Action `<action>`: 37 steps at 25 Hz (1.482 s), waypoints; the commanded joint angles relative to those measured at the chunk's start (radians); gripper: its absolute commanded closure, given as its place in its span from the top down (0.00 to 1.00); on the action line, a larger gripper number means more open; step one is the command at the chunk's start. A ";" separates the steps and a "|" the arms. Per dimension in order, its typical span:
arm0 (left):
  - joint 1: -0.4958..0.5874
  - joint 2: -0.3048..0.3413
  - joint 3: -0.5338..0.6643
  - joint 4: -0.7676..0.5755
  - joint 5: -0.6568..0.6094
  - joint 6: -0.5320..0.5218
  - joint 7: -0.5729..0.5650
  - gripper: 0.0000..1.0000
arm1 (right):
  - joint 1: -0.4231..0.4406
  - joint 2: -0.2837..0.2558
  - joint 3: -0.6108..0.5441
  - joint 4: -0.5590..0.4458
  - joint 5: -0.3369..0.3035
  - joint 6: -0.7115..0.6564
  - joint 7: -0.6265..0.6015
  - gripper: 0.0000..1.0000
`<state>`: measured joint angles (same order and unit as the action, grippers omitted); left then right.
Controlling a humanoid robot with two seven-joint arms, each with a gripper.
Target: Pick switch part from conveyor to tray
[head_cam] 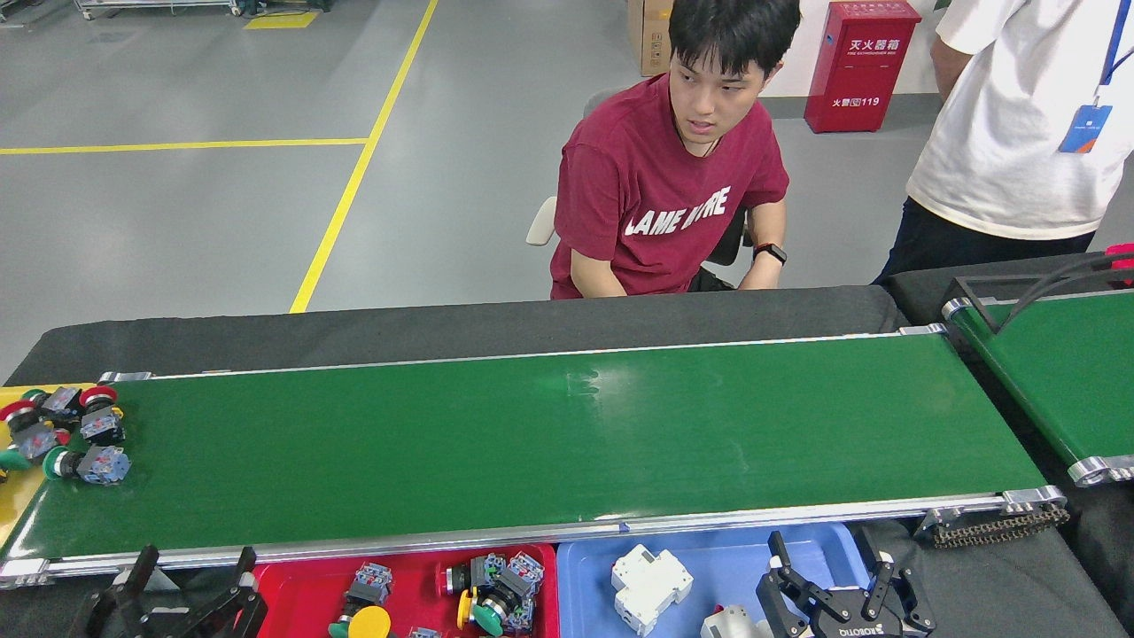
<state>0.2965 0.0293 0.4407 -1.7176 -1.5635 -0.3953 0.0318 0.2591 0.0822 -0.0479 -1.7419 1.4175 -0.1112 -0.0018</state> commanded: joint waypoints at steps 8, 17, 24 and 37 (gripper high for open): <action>0.000 0.008 -0.007 -0.010 0.011 -0.014 0.014 1.00 | -0.003 -0.004 -0.004 -0.022 -0.005 0.002 -0.007 0.99; 0.000 0.001 0.006 -0.010 0.010 -0.008 0.017 1.00 | -0.012 -0.088 -0.013 -0.027 -0.086 -0.021 0.022 0.99; 0.003 -0.003 0.010 -0.010 0.011 -0.007 0.019 1.00 | -0.014 -0.148 -0.026 -0.027 -0.132 -0.024 0.014 0.99; 0.001 -0.003 0.012 -0.010 0.011 -0.003 0.019 1.00 | -0.054 -0.147 -0.029 -0.027 -0.141 -0.021 0.011 0.99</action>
<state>0.2993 0.0247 0.4468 -1.7176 -1.5575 -0.4027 0.0425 0.2160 -0.0627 -0.0713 -1.7523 1.2791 -0.1358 0.0180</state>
